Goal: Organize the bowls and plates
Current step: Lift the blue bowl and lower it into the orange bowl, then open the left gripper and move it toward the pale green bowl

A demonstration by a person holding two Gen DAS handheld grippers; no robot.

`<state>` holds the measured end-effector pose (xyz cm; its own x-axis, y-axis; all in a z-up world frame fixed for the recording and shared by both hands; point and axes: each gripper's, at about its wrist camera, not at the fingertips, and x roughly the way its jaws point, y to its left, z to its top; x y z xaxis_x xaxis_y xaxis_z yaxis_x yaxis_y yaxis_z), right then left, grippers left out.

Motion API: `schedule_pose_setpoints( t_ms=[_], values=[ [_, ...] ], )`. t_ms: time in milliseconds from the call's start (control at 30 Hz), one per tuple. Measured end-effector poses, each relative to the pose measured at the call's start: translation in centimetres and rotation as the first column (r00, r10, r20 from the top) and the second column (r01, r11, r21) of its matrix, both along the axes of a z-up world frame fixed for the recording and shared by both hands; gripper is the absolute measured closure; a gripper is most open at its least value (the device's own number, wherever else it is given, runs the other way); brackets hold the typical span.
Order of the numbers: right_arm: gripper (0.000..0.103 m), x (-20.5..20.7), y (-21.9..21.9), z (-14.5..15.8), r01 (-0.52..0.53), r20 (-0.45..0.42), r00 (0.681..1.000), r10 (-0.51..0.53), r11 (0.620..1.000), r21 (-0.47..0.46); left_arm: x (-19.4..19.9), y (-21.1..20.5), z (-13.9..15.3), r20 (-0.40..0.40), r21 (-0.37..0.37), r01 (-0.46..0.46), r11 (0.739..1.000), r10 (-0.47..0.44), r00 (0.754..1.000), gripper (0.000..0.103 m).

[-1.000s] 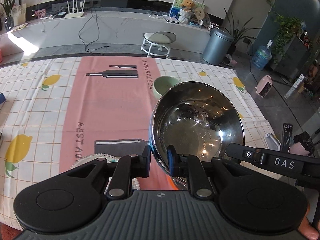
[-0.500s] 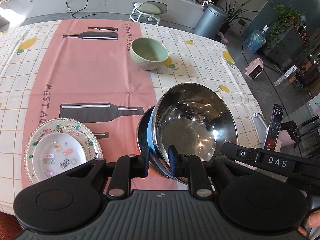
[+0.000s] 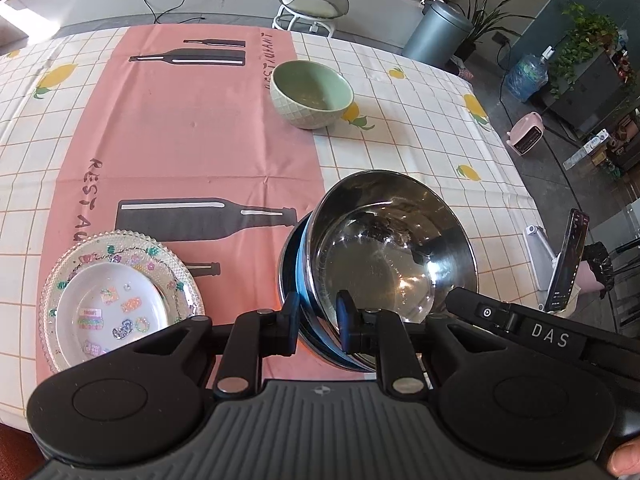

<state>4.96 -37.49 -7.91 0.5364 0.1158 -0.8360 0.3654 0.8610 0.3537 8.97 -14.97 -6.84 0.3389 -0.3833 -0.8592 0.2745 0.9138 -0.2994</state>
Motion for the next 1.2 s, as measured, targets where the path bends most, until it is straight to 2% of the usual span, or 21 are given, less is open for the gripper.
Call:
schedule_pose_setpoints(
  t_ms=[167,567,867,900,967,1033,1133,1200],
  values=[
    [0.096,0.1,0.1,-0.2,-0.002,-0.002,1.0,0.002,1.0,-0.007,0.0,-0.4,-0.4,0.01,0.03,0.008,1.0,-0.009,1.0,0.082],
    [0.096,0.7,0.9,-0.9,-0.018,-0.019,1.0,0.017,0.999,-0.049,0.0,-0.4,-0.7,0.025,0.049,0.009,0.999,-0.01,1.0,0.082],
    [0.096,0.6,0.9,-0.2,-0.018,0.005,1.0,0.019,0.997,-0.072,0.0,0.1,-0.5,0.023,0.013,0.012,1.0,-0.013,1.0,0.081],
    [0.094,0.6,0.9,-0.2,-0.016,0.005,1.0,0.017,0.998,-0.069,0.0,0.2,-0.4,0.025,0.009,0.013,1.0,-0.013,1.0,0.08],
    [0.091,0.5,0.9,-0.1,-0.008,0.013,1.0,0.009,0.998,-0.066,-0.2,0.2,-0.1,0.039,0.003,0.017,1.0,-0.017,0.999,0.068],
    [0.089,0.4,1.0,0.1,-0.009,0.023,1.0,0.011,0.997,-0.08,-0.4,0.1,0.2,0.058,0.002,0.028,1.0,-0.028,0.998,0.06],
    [0.082,0.3,1.2,0.4,-0.016,0.037,0.999,0.019,0.996,-0.085,-0.6,0.3,0.7,0.087,0.001,0.029,1.0,-0.029,0.996,0.055],
    [0.082,0.2,1.3,0.6,-0.02,0.044,0.999,0.024,0.996,-0.091,-0.4,0.5,1.1,0.102,-0.013,0.025,1.0,-0.024,0.994,0.053]
  ],
)
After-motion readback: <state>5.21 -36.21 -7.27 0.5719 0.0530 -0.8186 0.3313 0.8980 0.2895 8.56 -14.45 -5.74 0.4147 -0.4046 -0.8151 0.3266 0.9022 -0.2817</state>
